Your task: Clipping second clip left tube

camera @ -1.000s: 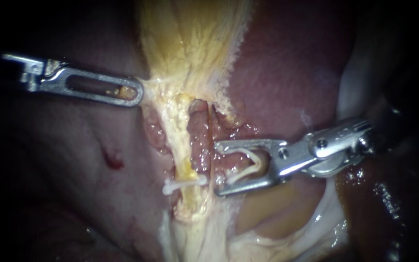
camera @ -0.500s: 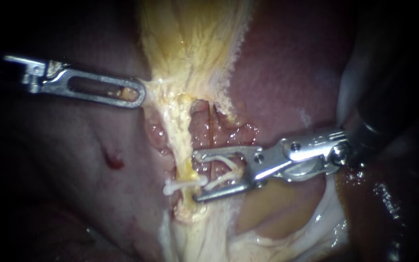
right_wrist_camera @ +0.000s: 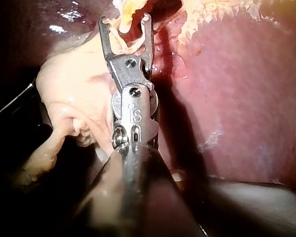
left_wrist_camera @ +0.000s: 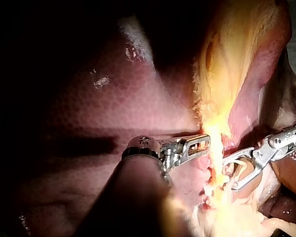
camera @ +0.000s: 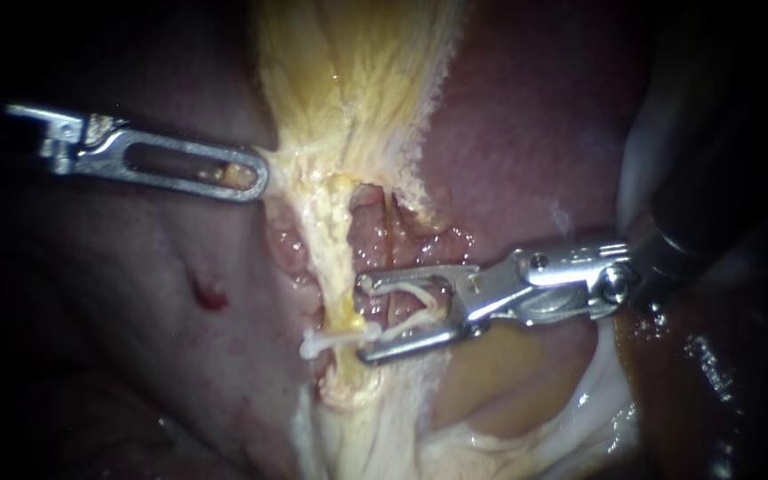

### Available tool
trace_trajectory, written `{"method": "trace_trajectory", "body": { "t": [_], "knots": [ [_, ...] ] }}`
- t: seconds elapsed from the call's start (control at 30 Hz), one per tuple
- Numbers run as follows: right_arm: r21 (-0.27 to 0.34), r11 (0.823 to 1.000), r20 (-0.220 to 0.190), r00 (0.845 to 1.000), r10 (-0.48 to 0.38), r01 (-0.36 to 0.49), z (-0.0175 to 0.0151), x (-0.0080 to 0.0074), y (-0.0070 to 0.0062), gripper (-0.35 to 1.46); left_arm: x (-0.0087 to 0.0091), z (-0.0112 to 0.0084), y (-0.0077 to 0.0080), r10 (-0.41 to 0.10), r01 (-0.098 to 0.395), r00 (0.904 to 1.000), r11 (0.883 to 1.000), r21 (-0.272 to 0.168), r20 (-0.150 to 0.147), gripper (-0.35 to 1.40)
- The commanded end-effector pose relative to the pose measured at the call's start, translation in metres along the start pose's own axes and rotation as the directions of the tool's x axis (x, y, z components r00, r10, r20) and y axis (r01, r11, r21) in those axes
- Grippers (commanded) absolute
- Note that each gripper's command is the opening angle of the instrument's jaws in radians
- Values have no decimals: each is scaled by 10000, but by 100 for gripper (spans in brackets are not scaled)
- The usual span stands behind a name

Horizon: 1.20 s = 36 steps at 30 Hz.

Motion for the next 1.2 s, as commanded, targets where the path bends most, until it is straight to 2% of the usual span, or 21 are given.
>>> {"method": "trace_trajectory", "body": {
  "t": [0.03,0.2,0.53,0.7,0.87,1.0,1.2],
  "knots": [
    [22,10000,8,10000,37,-37,2,-1,0,50,0,0,0,-1,1,10000,10000,5,-5,-35],
    [198,9997,-59,9999,121,-120,6,-5,2,50,0,0,0,-2,2,10000,10000,2,-4,-35],
    [454,9986,-309,9991,290,-276,18,1,2,50,0,3,-3,-12,12,10000,10000,33,-26,-35],
    [830,9957,-739,9961,475,-413,25,6,-3,50,-1,5,-4,-17,17,10000,10000,25,-19,-35],
    [1177,9920,-920,9941,567,-457,37,13,-10,50,-1,8,-5,-22,22,10000,10000,38,-28,-35],
    [1286,9906,-951,9938,582,-457,48,16,-11,50,-1,10,-6,-24,25,10000,10000,32,-23,-35],
    [1257,9910,-923,9940,587,-468,62,11,-8,50,-2,11,-6,-28,29,10000,10000,50,-36,-35]
  ]
}}
